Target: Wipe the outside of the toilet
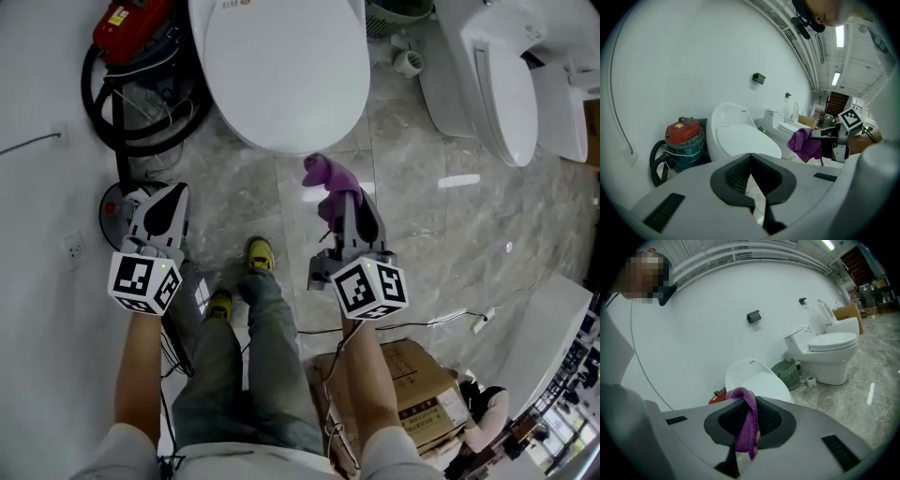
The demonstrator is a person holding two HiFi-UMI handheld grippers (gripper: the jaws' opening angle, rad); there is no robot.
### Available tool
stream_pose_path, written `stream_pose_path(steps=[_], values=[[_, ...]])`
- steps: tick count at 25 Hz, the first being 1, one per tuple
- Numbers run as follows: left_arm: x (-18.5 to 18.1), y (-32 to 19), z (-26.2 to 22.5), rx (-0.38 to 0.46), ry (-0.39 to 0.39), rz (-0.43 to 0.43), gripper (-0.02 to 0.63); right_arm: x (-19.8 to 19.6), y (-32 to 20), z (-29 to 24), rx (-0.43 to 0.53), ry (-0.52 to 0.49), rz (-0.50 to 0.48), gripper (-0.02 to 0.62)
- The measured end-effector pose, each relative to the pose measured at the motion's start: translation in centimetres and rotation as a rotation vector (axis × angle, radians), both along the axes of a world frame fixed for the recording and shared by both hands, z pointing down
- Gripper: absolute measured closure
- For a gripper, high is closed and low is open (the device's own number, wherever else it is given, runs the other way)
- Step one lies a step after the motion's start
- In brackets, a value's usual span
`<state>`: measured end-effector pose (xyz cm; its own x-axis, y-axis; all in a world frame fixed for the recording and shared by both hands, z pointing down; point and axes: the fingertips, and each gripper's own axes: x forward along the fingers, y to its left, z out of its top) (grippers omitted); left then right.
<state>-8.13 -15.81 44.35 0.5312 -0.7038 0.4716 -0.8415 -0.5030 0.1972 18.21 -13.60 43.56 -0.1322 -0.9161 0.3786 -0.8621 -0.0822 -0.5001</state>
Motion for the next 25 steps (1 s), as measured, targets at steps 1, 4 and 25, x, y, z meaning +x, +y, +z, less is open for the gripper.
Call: stream_pose_path(steps=[1,4,25], values=[[-0.2,-0.1,-0.9,-0.003,0.003,-0.014,0.594,0.0,-0.3,-1.1,0.002,-0.001,-0.003,0.538],[-0.5,-0.4,-4.1,-0.002,0.001,-0.043,0.594,0.2,-1.4,-4.4,0.010,-0.007,-0.016,0.538],[-2.2,-1.8,-22.8,0.119,-0.041,-0.096,0.594,-3.3,-3.9,-22.0,0.062,-0.036,-0.143,0.538]])
